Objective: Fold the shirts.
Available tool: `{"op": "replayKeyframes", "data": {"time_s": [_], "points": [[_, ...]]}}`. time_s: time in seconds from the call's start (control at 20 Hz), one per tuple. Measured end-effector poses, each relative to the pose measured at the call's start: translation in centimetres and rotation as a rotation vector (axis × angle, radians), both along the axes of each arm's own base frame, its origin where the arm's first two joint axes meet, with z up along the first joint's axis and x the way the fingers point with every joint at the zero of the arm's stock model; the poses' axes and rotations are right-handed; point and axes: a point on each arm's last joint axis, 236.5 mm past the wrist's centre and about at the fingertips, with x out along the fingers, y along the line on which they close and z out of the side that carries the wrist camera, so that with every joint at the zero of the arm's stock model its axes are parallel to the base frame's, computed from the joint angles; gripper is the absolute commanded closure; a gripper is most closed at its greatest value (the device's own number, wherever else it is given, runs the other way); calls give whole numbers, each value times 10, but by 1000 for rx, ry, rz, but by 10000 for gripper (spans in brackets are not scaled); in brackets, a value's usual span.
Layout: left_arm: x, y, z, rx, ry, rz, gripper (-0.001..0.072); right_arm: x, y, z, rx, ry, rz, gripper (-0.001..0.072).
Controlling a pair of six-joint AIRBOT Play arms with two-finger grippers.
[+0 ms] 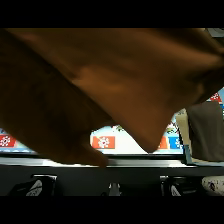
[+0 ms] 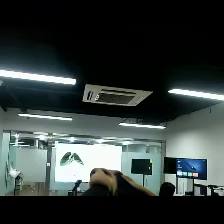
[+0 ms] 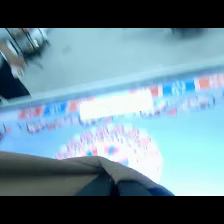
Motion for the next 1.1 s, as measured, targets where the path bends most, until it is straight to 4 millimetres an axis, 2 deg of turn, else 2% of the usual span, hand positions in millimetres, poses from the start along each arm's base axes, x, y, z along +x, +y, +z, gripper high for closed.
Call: {"op": "replayKeyframes", "data": {"time_s": [0.1, 0.15, 0.25, 0.35, 0.45, 0.5, 0.6, 0.65, 0.75, 0.8, 0.85, 0.9, 0.95, 1.0, 1.1], "points": [[31, 4, -15, 19, 66, 2, 683, 14, 1, -50, -23, 199, 7, 692], [56, 5, -33, 30, 134, -6, 683, 23, 2, -81, -33, 309, 14, 692], [116, 11, -82, 42, 304, -31, 683, 45, 9, -140, -32, 491, 37, 693], [180, 20, -151, 34, 498, -57, 683, 70, 23, -197, 1, 618, 74, 693], [240, 29, -237, 8, 703, -91, 682, 97, 33, -252, 47, 706, 84, 693], [267, 33, -287, -9, 814, -106, 682, 111, 38, -277, 72, 736, 82, 693], [303, 32, -378, -45, 1001, -149, 683, 131, 45, -327, 124, 810, 66, 693], [316, 26, -422, -66, 1091, -178, 683, 138, 49, -347, 158, 839, 54, 692], [328, 10, -493, -106, 1247, -235, 668, 147, 58, -381, 223, 899, 38, 692], [330, -3, -521, -118, 1314, -269, 591, 150, 63, -392, 256, 917, 30, 692], [329, -16, -544, -124, 1370, -301, 427, 153, 65, -401, 277, 927, 21, 673], [326, -28, -564, -126, 1424, -331, 227, 158, 66, -407, 293, 924, 11, 537], [322, -37, -576, -121, 1463, -355, 134, 164, 66, -408, 310, 910, 2, 301], [319, -43, -583, -126, 1492, -373, 135, 170, 65, -406, 319, 894, -1, 122], [309, -39, -592, -148, 1566, -388, 147, 183, 53, -388, 312, 845, 16, 104]]}}
